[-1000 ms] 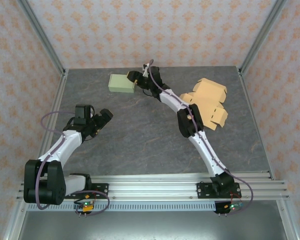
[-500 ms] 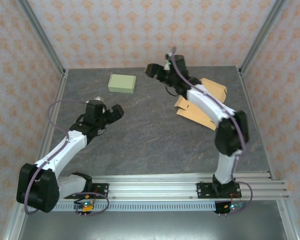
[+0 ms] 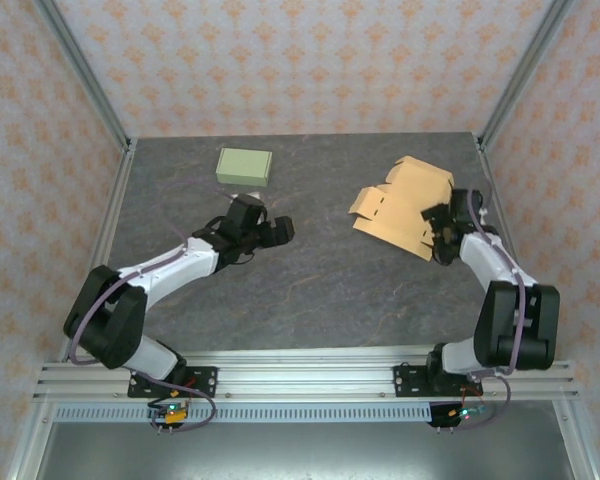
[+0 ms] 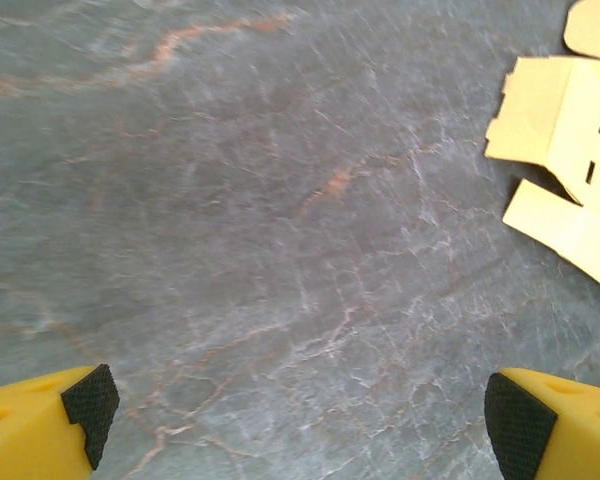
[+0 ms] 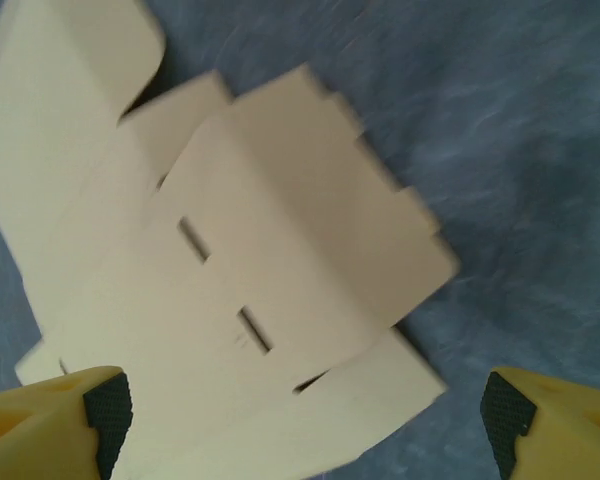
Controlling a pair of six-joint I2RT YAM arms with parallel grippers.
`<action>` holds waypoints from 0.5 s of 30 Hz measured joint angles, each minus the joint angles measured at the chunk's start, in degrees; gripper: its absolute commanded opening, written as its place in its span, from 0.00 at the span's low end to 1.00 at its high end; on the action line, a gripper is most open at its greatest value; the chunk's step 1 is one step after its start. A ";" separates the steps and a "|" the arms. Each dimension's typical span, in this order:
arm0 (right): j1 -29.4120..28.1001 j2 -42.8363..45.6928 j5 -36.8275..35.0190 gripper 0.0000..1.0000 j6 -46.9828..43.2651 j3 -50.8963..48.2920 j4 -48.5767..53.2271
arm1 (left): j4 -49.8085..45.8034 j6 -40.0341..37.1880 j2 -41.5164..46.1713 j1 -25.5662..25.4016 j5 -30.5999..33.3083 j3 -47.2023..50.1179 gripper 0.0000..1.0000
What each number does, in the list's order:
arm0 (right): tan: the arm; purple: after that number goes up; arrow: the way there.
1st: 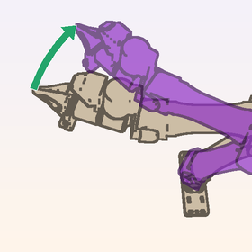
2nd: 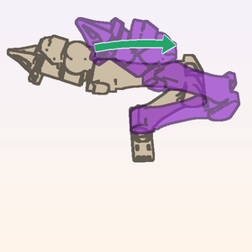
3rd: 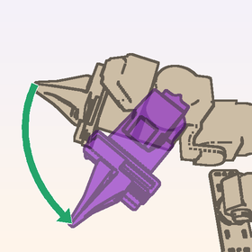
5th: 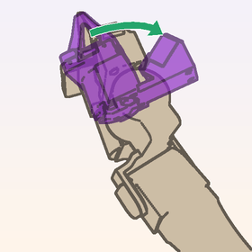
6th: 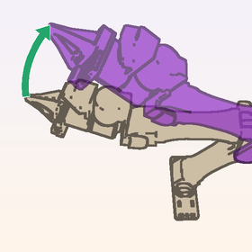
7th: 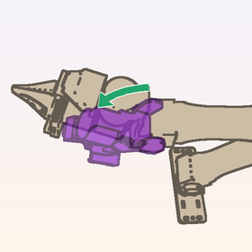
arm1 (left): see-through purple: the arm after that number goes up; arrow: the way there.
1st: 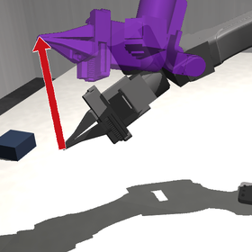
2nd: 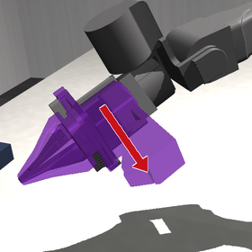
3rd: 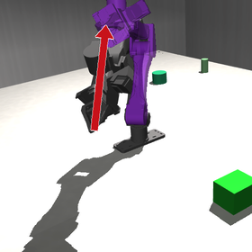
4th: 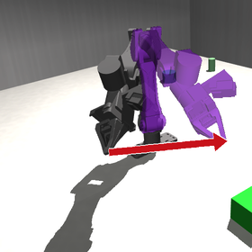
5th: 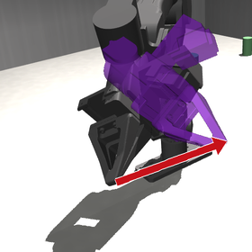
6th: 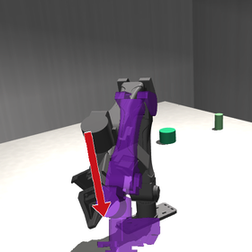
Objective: Fold the paper box
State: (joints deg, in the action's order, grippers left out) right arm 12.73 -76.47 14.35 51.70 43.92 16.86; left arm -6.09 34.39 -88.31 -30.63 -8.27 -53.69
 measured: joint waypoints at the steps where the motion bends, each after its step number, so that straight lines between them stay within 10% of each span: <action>1: 2.03 1.07 0.61 0.92 1.55 -1.09 -0.83 | 0.00 0.00 -0.81 -0.66 0.02 -0.63 0.97; 15: 3.93 -3.45 15.87 0.82 23.58 -13.16 -26.32 | -0.85 -0.02 -4.87 -2.69 1.01 -5.14 0.97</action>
State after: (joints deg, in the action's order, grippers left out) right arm 16.67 -79.92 30.22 75.29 30.76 -9.45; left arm -6.94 34.37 -93.19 -33.32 -7.27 -58.83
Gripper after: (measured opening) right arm 0.862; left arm 0.973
